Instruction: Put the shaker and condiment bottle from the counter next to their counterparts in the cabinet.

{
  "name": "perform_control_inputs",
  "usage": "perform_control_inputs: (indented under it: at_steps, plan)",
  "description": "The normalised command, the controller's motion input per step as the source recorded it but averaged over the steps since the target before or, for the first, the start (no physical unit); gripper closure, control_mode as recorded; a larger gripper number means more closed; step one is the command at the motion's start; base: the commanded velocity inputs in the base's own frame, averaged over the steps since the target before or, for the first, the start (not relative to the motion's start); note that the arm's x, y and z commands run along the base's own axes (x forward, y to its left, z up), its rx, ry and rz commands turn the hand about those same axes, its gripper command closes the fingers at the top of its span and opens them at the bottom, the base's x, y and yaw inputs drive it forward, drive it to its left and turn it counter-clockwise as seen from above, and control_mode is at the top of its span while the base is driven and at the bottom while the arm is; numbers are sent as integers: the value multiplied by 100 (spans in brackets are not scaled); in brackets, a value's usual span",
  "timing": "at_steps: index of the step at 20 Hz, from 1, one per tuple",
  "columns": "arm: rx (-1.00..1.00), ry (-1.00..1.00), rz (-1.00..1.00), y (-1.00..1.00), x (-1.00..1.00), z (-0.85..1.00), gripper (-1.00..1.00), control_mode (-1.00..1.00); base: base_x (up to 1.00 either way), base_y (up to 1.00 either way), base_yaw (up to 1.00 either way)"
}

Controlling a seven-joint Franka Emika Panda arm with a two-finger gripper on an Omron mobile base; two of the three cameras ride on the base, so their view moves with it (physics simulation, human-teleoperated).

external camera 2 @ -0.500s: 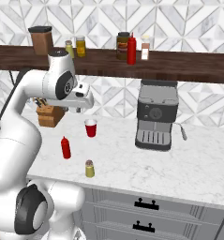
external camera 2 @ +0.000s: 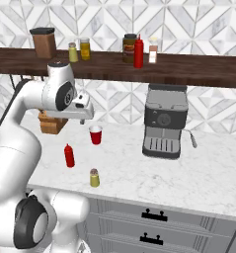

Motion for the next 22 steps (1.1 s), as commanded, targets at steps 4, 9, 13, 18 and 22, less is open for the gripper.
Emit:
perform_control_inputs:
  at_steps: [4,9,13,18,22]
  plan:
    - [0,0,7,16,0,-23,-100,-100,0,0,0]
    - [1,-4,0,20,0,-16,-100,-100,0,0,0]
    - [7,-13,0,15,0,-44,-100,-100,0,0,0]
    - [10,-7,0,6,0,-34,-100,-100,0,0,0]
    - [3,0,0,13,0,-30,-100,-100,0,0,0]
